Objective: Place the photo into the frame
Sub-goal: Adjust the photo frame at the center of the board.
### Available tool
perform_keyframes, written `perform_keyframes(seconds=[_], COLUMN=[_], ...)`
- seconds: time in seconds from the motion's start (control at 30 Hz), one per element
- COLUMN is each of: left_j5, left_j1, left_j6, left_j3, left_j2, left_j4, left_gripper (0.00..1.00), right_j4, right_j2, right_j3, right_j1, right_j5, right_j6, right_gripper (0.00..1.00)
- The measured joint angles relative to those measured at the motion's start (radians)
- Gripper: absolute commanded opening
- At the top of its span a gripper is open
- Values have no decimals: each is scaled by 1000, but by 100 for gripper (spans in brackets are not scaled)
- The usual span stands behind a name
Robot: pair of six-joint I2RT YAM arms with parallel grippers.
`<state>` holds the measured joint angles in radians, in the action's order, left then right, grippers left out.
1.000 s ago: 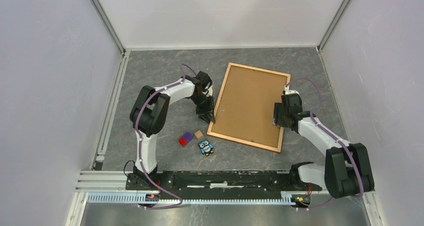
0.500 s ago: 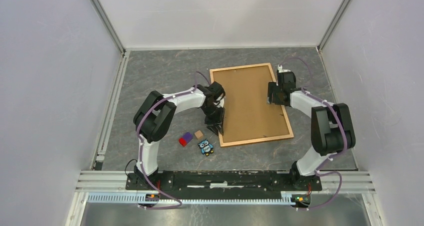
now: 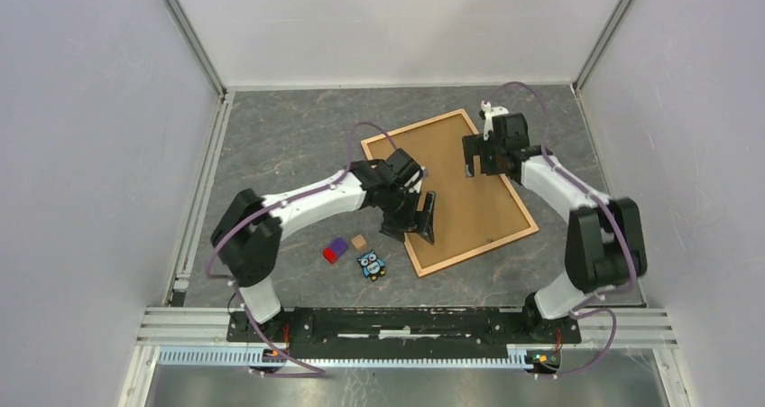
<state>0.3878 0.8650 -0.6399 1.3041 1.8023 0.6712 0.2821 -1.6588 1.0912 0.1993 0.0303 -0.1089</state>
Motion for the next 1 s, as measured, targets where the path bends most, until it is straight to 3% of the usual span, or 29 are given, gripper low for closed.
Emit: perform_keyframes(seconds=[0.27,0.67,0.8,1.0], left_j5=[-119,-254,-291,-312], left_j1=[-18,-19,-19,-19], left_j6=[2,67,105,142], left_j3=[45,177,215,235], left_j2=[-234,-438,-449,-431], left_j4=[47,196,233,249], left_gripper=[95,96,96,96], right_j4=[110,341,341,291], right_j2=[428,850,873,749], right_j3=[-232,-537,-603,-636], right_j1=[60,-2,-5,-5], right_j5=[-10,214,255,265], right_j6=[-72,-651,-772,-852], right_gripper=[97,82,79,68])
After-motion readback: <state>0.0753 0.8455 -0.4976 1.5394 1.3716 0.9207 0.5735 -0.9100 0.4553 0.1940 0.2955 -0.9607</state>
